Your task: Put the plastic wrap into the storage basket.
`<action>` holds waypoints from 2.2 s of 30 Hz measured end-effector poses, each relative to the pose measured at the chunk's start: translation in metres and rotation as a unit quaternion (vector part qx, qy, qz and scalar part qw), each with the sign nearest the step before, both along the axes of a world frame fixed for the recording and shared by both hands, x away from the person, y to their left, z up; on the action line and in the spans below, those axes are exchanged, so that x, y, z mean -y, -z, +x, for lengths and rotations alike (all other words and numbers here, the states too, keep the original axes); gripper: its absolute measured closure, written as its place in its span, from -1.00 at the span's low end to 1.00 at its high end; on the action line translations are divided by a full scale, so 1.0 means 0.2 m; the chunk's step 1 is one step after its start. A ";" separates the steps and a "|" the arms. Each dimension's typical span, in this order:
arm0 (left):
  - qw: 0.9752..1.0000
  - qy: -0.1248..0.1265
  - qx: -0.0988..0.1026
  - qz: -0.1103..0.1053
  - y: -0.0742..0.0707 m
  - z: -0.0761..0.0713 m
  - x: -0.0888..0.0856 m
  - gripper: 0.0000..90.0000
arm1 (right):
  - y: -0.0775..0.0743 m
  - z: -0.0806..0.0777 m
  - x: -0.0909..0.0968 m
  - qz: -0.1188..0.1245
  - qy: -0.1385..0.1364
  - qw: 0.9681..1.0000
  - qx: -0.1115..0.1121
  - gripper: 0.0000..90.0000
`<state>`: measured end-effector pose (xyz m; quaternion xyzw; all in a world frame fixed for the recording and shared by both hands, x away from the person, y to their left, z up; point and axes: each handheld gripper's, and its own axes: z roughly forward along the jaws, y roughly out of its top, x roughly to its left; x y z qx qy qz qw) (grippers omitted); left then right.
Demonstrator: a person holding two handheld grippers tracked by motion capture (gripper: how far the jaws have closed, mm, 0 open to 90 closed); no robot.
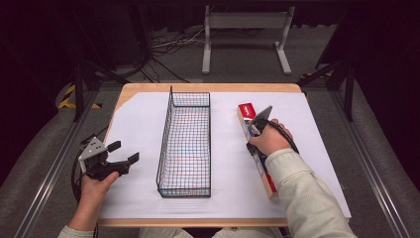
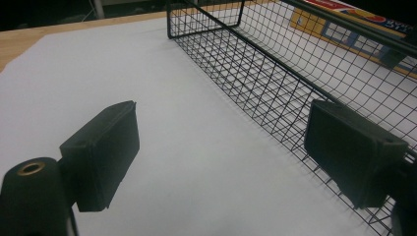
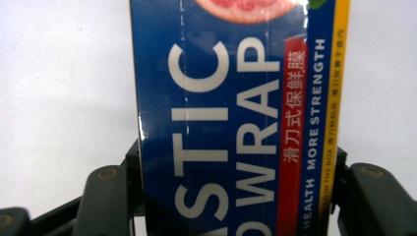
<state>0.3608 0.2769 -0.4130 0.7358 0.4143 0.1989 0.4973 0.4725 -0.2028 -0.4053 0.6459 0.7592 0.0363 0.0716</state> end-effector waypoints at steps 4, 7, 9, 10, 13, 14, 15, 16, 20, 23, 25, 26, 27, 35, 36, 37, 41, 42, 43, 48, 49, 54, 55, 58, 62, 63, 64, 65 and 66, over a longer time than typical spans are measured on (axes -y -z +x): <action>1.000 0.000 0.000 0.000 0.00 0.00 0.00 -0.68 | 0.00 -0.01 0.00 -0.002 -0.001 1.000 0.004 -0.10; 1.000 -0.001 0.000 -0.001 0.00 0.00 0.00 -0.68 | -0.01 -0.01 0.00 0.004 0.005 1.000 0.004 -0.09; 1.000 -0.001 0.000 0.000 0.00 0.00 0.00 -0.68 | -0.03 -0.02 0.01 0.009 0.006 1.000 0.014 -0.09; 1.000 -0.001 0.000 0.001 0.00 0.00 0.00 -0.68 | -0.04 -0.02 0.01 0.011 0.009 1.000 0.023 -0.09; 1.000 0.000 -0.001 0.003 0.00 0.00 0.00 -0.68 | -0.07 -0.03 0.02 0.021 0.011 0.999 0.030 -0.09; 1.000 0.000 0.000 0.004 0.00 0.00 0.00 -0.68 | -0.08 -0.03 0.03 0.024 0.012 0.999 0.030 -0.09; 1.000 0.000 0.000 0.003 0.00 0.00 0.00 -0.68 | -0.09 -0.03 0.03 0.028 0.016 0.999 0.029 -0.09; 1.000 -0.001 0.001 0.003 0.00 0.00 0.00 -0.68 | -0.10 -0.03 0.03 0.030 0.015 0.999 0.030 -0.09; 1.000 -0.002 0.000 0.003 0.00 0.00 0.00 -0.68 | -0.15 -0.03 0.04 0.037 0.022 0.998 0.041 -0.09; 1.000 -0.002 -0.001 0.002 0.00 0.00 0.00 -0.68 | -0.19 -0.04 0.04 0.039 0.023 0.998 0.049 -0.09; 1.000 -0.002 0.001 0.003 0.00 0.00 0.01 -0.68 | -0.21 -0.03 0.03 0.040 0.025 0.997 0.053 -0.10; 1.000 -0.002 0.001 0.005 -0.01 0.00 0.00 -0.68 | -0.22 -0.04 0.03 0.042 0.026 0.997 0.056 -0.09; 1.000 -0.002 0.001 0.005 -0.01 0.00 0.00 -0.68 | -0.22 -0.04 0.03 0.042 0.026 0.997 0.056 -0.09; 1.000 -0.003 0.000 0.002 0.00 0.00 0.00 -0.67 | -0.33 -0.04 0.02 0.045 0.017 0.996 0.080 -0.10; 1.000 -0.001 -0.001 0.001 0.00 0.00 0.00 -0.67 | -0.34 -0.05 0.02 0.044 0.017 0.995 0.082 -0.10; 1.000 -0.001 -0.003 0.001 0.00 0.00 0.00 -0.66 | -0.36 -0.05 0.02 0.041 0.011 0.995 0.090 -0.10; 1.000 0.000 0.002 0.004 -0.01 0.00 0.01 -0.66 | -0.41 -0.06 0.00 0.041 0.005 0.994 0.101 -0.10; 1.000 -0.001 0.002 0.004 -0.01 0.00 0.00 -0.66 | -0.43 -0.07 0.00 0.042 0.005 0.994 0.104 -0.10; 1.000 -0.001 0.002 0.003 -0.01 0.00 0.00 -0.66 | -0.44 -0.07 0.00 0.043 0.004 0.994 0.105 -0.10; 1.000 -0.001 0.002 0.003 -0.01 0.00 0.00 -0.66 | -0.50 -0.09 0.00 0.052 0.007 0.992 0.113 -0.10; 1.000 -0.001 0.003 0.002 -0.01 0.00 0.00 -0.66 | -0.50 -0.09 0.00 0.054 0.005 0.992 0.115 -0.10; 1.000 -0.002 0.003 0.002 -0.01 0.00 0.00 -0.66 | -0.52 -0.10 -0.02 0.056 -0.006 0.991 0.125 -0.10; 1.000 -0.002 0.004 0.004 -0.01 0.00 0.00 -0.66 | -0.53 -0.10 -0.03 0.058 -0.007 0.990 0.126 -0.09; 1.000 -0.002 0.003 0.003 -0.01 0.00 0.00 -0.66 | -0.54 -0.10 -0.05 0.064 -0.011 0.989 0.131 -0.09; 1.000 -0.004 0.005 0.003 -0.01 -0.01 0.00 -0.66 | -0.56 -0.11 -0.12 0.071 -0.026 0.986 0.150 -0.09; 1.000 -0.004 0.005 0.003 -0.01 -0.01 0.00 -0.66 | -0.56 -0.12 -0.13 0.074 -0.028 0.985 0.154 -0.09; 1.000 -0.004 0.005 0.004 -0.01 -0.01 0.00 -0.66 | -0.57 -0.12 -0.14 0.077 -0.030 0.984 0.158 -0.09; 1.000 -0.004 0.005 0.004 -0.01 0.00 0.00 -0.66 | -0.57 -0.12 -0.16 0.079 -0.032 0.983 0.160 -0.09; 1.000 -0.004 0.005 0.004 -0.01 0.00 0.00 -0.66 | -0.57 -0.12 -0.16 0.079 -0.032 0.983 0.160 -0.09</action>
